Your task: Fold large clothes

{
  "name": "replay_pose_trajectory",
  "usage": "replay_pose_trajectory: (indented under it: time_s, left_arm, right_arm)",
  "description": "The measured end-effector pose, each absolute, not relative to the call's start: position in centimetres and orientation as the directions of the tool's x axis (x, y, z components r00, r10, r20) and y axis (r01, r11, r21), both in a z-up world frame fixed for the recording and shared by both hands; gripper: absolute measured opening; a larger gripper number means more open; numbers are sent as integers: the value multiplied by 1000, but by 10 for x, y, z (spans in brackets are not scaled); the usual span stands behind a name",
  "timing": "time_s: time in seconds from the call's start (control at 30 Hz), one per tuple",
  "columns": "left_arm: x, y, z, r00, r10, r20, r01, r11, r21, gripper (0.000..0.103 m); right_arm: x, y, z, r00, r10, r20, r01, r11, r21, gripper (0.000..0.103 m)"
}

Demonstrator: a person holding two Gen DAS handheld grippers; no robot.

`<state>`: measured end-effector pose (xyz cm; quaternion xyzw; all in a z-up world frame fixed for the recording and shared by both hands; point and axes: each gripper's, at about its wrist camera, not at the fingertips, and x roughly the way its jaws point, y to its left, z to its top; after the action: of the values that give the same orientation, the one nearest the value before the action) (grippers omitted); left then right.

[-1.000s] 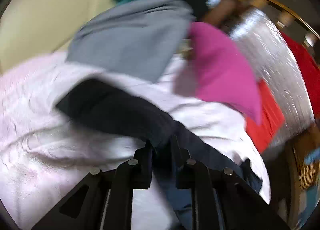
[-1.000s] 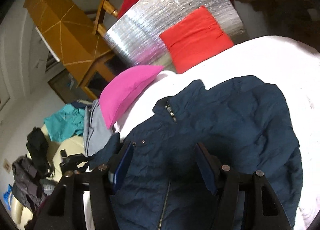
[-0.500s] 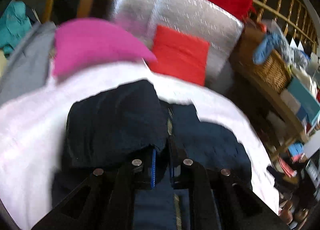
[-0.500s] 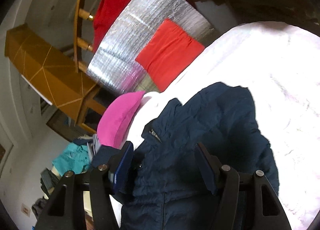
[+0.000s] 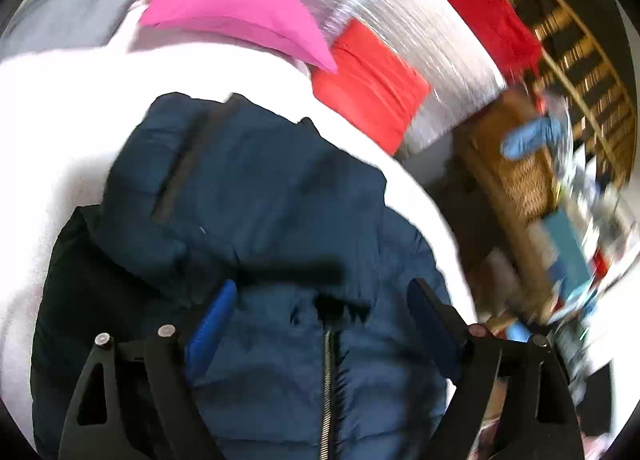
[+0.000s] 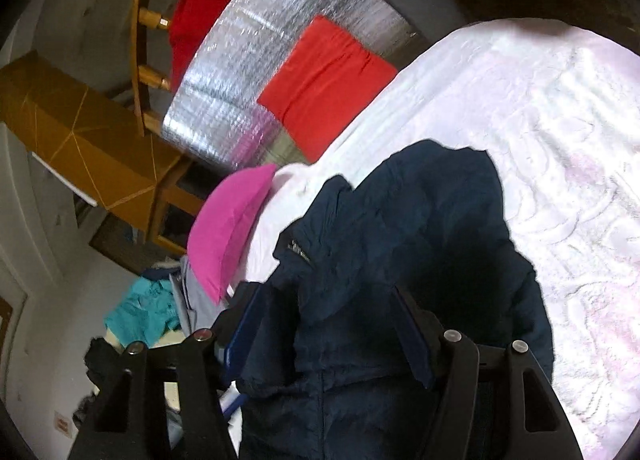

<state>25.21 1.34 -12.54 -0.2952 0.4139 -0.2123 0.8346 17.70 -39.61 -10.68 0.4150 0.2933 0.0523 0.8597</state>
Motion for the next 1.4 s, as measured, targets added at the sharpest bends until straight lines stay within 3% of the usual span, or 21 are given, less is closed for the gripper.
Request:
replay_pose_trajectory:
  time_s: [0.27, 0.3, 0.33, 0.4, 0.5, 0.63, 0.77, 0.8, 0.83, 0.9, 1.0, 1.17, 1.4]
  left_arm:
    - [311, 41, -158, 574, -600, -558, -162, 584, -795, 91]
    - [314, 43, -157, 582, -588, -562, -167, 589, -790, 86]
    - [314, 43, -154, 589, -576, -567, -164, 602, -782, 68]
    - [316, 32, -143, 593, -539, -598, -136, 665, -734, 45]
    - [320, 1, -124, 575, -551, -605, -48, 715, -698, 26]
    - [317, -37, -96, 563, -552, -615, 83, 778, -622, 23]
    - [297, -89, -70, 497, -567, -657, 228, 816, -531, 27]
    - [291, -90, -65, 496, -566, -659, 239, 818, -523, 40]
    - [292, -89, -60, 502, -561, -658, 239, 821, -518, 65]
    - [288, -63, -52, 584, -473, -660, 168, 866, -471, 91]
    - [297, -14, -58, 637, -357, -683, 13, 891, -454, 92]
    - [320, 29, -107, 559, -347, -753, -134, 858, -495, 92]
    - [328, 2, -131, 558, -454, -695, -49, 818, -574, 89]
  right_arm:
    - [181, -388, -109, 832, 317, -455, 149, 662, 734, 68]
    - [181, -389, -110, 833, 316, -454, 151, 660, 736, 68]
    - [180, -393, -110, 836, 314, -451, 152, 656, 740, 68]
    - [178, -398, -109, 842, 307, -444, 157, 648, 745, 68]
    - [175, -409, -109, 851, 294, -434, 169, 629, 758, 68]
    - [170, -423, -109, 859, 286, -424, 181, 606, 775, 68]
    - [164, -434, -109, 865, 275, -419, 192, 589, 785, 68]
    - [163, -436, -109, 866, 275, -418, 194, 585, 788, 68]
    - [162, -438, -110, 866, 274, -418, 197, 580, 791, 68]
    - [161, -440, -111, 866, 277, -417, 200, 571, 796, 68]
    - [161, -441, -110, 866, 285, -411, 192, 569, 800, 68]
    - [164, -433, -108, 860, 299, -413, 175, 588, 790, 68]
    - [165, -433, -109, 855, 293, -428, 178, 610, 772, 68]
